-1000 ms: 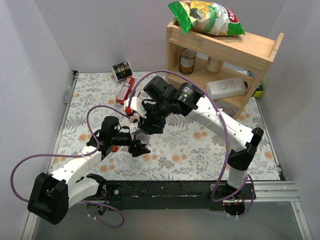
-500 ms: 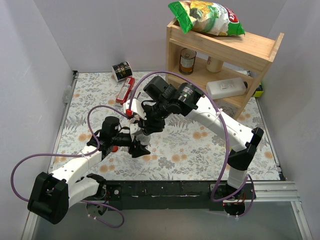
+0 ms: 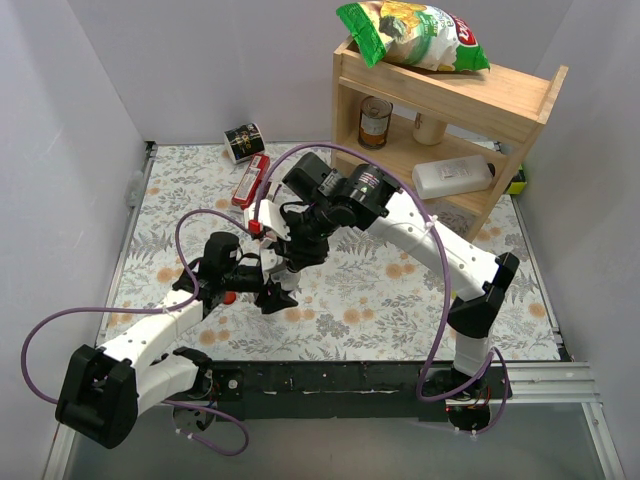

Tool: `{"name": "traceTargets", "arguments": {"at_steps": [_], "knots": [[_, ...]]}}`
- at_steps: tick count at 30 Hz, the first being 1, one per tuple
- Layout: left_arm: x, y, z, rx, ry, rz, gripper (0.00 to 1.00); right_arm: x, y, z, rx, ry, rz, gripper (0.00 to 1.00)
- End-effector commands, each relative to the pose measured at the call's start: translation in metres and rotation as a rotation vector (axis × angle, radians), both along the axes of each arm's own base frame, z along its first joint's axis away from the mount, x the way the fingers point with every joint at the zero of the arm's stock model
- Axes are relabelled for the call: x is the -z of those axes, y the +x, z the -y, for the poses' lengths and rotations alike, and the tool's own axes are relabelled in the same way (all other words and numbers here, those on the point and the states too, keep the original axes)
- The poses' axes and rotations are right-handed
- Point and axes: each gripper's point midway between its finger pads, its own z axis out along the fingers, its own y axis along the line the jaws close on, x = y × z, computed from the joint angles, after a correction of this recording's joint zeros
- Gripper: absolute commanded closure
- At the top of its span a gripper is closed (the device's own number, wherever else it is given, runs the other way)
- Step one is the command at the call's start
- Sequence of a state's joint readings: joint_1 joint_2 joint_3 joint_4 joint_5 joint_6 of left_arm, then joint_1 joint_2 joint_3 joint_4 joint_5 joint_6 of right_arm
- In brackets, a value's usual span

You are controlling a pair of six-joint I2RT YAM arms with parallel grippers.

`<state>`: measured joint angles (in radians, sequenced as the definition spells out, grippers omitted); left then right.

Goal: Screw on the bottle caps

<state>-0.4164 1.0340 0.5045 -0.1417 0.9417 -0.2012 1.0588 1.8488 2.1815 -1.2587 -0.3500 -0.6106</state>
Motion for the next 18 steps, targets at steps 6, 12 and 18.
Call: {"name": "traceTargets", "arguments": {"at_steps": [6,12,18], "knots": [[-0.038,0.038,-0.004,-0.114,-0.001,0.228,1.00,0.024,-0.005,0.000,0.090,-0.086,-0.098,0.78],[-0.038,0.049,-0.020,-0.202,0.036,0.363,1.00,0.027,-0.003,-0.004,0.096,-0.088,-0.102,0.80],[-0.038,0.057,-0.028,-0.270,0.046,0.417,1.00,0.028,0.000,-0.006,0.105,-0.086,-0.105,0.82]]}}
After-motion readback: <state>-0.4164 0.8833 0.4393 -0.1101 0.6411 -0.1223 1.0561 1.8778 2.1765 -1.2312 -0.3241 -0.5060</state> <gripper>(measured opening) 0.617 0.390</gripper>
